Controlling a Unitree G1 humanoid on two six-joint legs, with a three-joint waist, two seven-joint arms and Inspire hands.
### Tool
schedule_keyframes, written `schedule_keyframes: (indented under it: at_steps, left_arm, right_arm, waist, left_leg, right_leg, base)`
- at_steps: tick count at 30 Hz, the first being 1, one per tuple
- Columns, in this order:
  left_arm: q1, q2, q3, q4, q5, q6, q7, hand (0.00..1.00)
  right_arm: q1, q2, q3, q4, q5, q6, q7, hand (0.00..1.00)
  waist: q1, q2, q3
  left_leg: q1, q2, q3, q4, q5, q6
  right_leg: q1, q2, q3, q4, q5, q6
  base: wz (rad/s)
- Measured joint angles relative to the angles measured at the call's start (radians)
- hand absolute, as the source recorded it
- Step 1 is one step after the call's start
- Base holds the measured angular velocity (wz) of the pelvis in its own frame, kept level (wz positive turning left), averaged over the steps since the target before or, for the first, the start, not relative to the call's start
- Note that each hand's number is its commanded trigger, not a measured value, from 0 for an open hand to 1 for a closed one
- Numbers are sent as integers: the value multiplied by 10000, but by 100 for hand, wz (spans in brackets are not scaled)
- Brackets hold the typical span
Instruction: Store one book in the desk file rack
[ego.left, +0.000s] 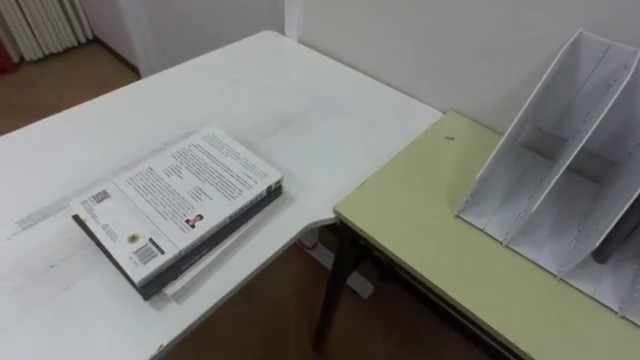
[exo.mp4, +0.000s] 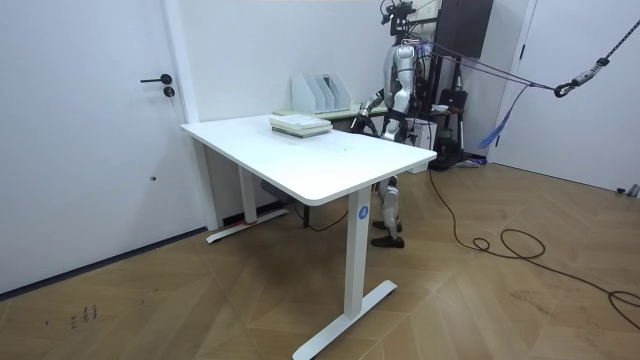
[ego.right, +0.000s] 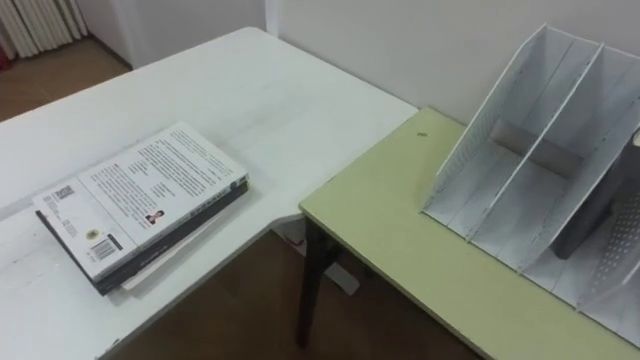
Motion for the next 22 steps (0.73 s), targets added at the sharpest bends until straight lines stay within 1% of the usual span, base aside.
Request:
schedule_keyframes:
  at_steps: [1,2,3,5,6,7,8,9,10,11,13,16,19,20,22]
  left_arm:
    - [49,-105,170,9,-1,-50,124,0]
    - [111,-204,380,14,0,-131,250,0]
    - [144,-249,417,15,0,-160,308,0]
    - [340,-466,707,11,-10,-254,562,0]
    - [394,-533,809,11,-9,-290,647,0]
    - [508,-616,976,11,11,-374,768,0]
    - [565,-660,1125,13,28,-449,866,0]
    - [586,-706,1202,14,27,-482,929,0]
    - [601,-818,1299,18,32,-516,1047,0]
    - [614,-911,1421,35,57,-526,1135,0]
    - [668,-963,1585,35,136,-535,1179,0]
    - [874,-1027,1890,75,137,-554,1204,0]
    - [1095,-1056,2067,70,331,-551,1332,0]
    - [1160,-1093,2214,70,440,-551,1348,0]
    - [1207,-1189,2476,64,622,-540,1362,0]
  right_arm:
    - [-40,435,-419,1187,-11,-75,-595,0]
    - [-63,779,-766,2261,-20,-110,-1149,0]
    - [-70,903,-869,2719,-7,-118,-1399,0]
    - [-106,1284,-1370,4243,134,-298,-2217,0]
    - [-113,1381,-1538,4515,231,-350,-2423,0]
    - [-125,1589,-1798,4939,421,-510,-2826,0]
    - [-135,1782,-1943,5244,445,-682,-3145,0]
    - [-166,1867,-2003,5448,472,-804,-3291,0]
    - [-244,1987,-2032,5874,523,-994,-3562,0]
    - [-347,2057,-2116,6257,640,-1095,-3734,0]
    - [-520,2201,-2247,6666,728,-1108,-3968,0]
    - [-682,2373,-2430,7270,1046,-1195,-4216,0]
    - [-768,2428,-2678,7839,1683,-1205,-4366,0]
    - [-832,2442,-2765,8007,1855,-1190,-4412,0]
    - [-822,2444,-2862,8235,2098,-1196,-4514,0]
  waist:
    - [7,31,10]
    - [6,34,-3]
    - [-2,43,-8]
    - [-78,134,-14]
    - [-125,144,-18]
    - [-229,157,-22]
    - [-261,143,-21]
    - [-271,198,9]
    - [-291,206,13]
    - [-318,237,27]
    - [-358,246,5]
    - [-507,253,-6]
    - [-647,262,1]
    - [-748,270,8]
    - [-783,298,10]
  left_leg:
    - [-8,-3,5,20,0,1]
    - [-18,-7,0,48,-1,2]
    - [-19,-12,-2,49,-1,3]
    - [-6,-41,-19,62,5,14]
    - [-3,-45,-18,69,5,14]
    - [2,-45,-11,82,5,14]
    - [35,-36,-17,82,5,13]
    - [55,-35,-16,83,5,13]
    - [117,-35,-15,82,4,13]
    - [156,-42,-12,78,1,17]
    - [151,-45,-20,79,1,17]
    - [171,-53,-73,102,1,17]
    - [175,-60,-93,109,1,17]
    - [184,-63,-92,105,1,16]
    - [195,-64,-95,80,-2,16]
  right_leg:
    - [-1,-46,-64,3,-1,2]
    - [1,-49,-67,9,-2,3]
    - [2,-44,-71,7,-4,6]
    - [38,-31,-58,-18,-7,11]
    - [50,-35,-58,-33,-7,12]
    - [119,-55,-65,-125,4,24]
    - [159,-69,-66,-156,9,27]
    - [180,-68,-63,-159,9,26]
    - [249,-68,-61,-176,8,28]
    - [315,-76,-82,-214,6,32]
    - [325,-76,-85,-236,5,35]
    - [372,-69,-87,-284,5,39]
    - [427,-69,-184,-318,4,43]
    - [456,-69,-217,-333,0,51]
    - [474,-60,-210,-342,-9,62]
  base:
    - [0]
    - [0]
    - [0]
    - [0]
    - [5]
    - [4]
    - [4]
    - [0]
    - [4]
    - [5]
    - [5]
    - [4]
    - [8]
    - [9]
    - [3]
